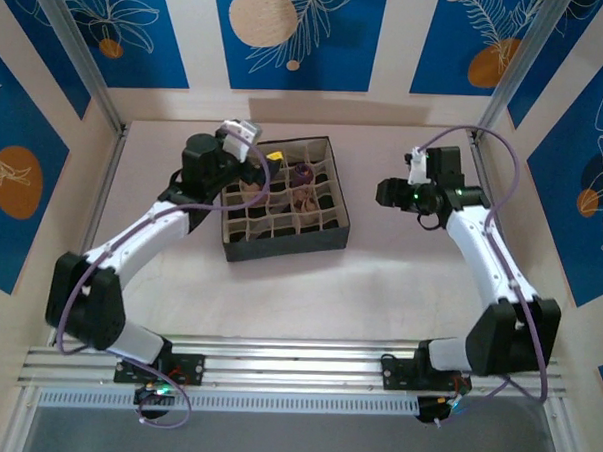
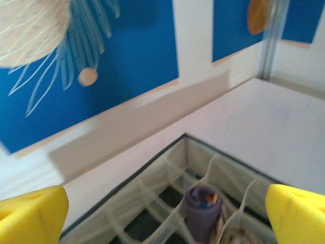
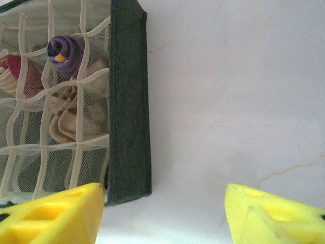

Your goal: Roll the socks

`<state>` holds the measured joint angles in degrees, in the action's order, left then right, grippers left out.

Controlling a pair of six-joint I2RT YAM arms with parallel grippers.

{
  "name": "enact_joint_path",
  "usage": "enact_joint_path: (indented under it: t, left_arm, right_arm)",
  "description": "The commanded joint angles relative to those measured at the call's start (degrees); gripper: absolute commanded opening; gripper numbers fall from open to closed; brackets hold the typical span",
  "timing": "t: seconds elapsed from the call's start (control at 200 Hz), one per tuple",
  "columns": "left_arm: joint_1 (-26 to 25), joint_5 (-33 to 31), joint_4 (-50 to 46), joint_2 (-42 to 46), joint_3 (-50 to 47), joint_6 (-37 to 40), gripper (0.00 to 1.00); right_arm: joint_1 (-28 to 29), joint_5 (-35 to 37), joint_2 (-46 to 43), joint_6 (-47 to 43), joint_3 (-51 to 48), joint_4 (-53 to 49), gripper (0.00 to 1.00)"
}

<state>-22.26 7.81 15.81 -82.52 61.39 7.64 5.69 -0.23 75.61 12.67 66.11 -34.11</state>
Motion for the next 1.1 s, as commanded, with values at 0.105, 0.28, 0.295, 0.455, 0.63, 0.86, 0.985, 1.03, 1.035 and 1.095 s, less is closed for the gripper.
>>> enact_joint_path:
  t: [0.105,0.28,0.295,0.455,0.63,0.86,0.985,1.03,1.035,1.095]
  left_arm:
    - [3.7,-13.8,-12.7,13.8,-12.2,-0.7,1.0]
    - [5.3,-26.2,-17.5,25.5,-23.3,-3.3,1.0]
    - [5.3,-26.9,-18.0,26.2,-24.1,-3.3,1.0]
    - [5.5,-30.8,-21.3,32.8,-32.5,-6.2,1.0]
    - [5.6,-38.8,-14.5,36.2,-42.6,-13.0,1.0]
    - [5.6,-34.5,-1.2,35.0,-49.0,-5.6,1.0]
    - [5.7,-25.3,8.9,30.3,-50.3,-0.7,1.0]
    - [5.7,-23.3,13.6,28.4,-50.9,-0.1,1.0]
    - [5.7,-23.1,14.1,28.2,-51.1,0.0,1.0]
    - [5.7,-22.3,20.6,25.3,-52.1,0.4,1.0]
  right_arm:
    - [-2.3,2.9,-12.2,-1.7,-12.4,11.1,0.82]
    - [-3.9,7.8,-20.9,-2.4,-24.5,20.3,0.96]
    - [-4.0,8.2,-21.5,-2.5,-25.5,21.1,0.97]
    - [-5.6,12.1,-26.4,-2.7,-35.4,30.4,0.99]
    - [-6.3,16.3,-26.7,-0.1,-42.6,38.3,0.99]
    - [-7.3,9.7,-23.9,-2.0,-51.2,55.3,0.99]
    - [-7.5,8.7,-18.3,-1.9,-53.2,63.6,0.99]
    - [-7.5,7.7,-16.8,-2.3,-53.0,65.6,0.99]
    - [-7.5,7.7,-16.6,-2.4,-53.0,66.0,0.99]
    - [-7.6,6.9,-14.2,-2.4,-53.0,69.6,0.99]
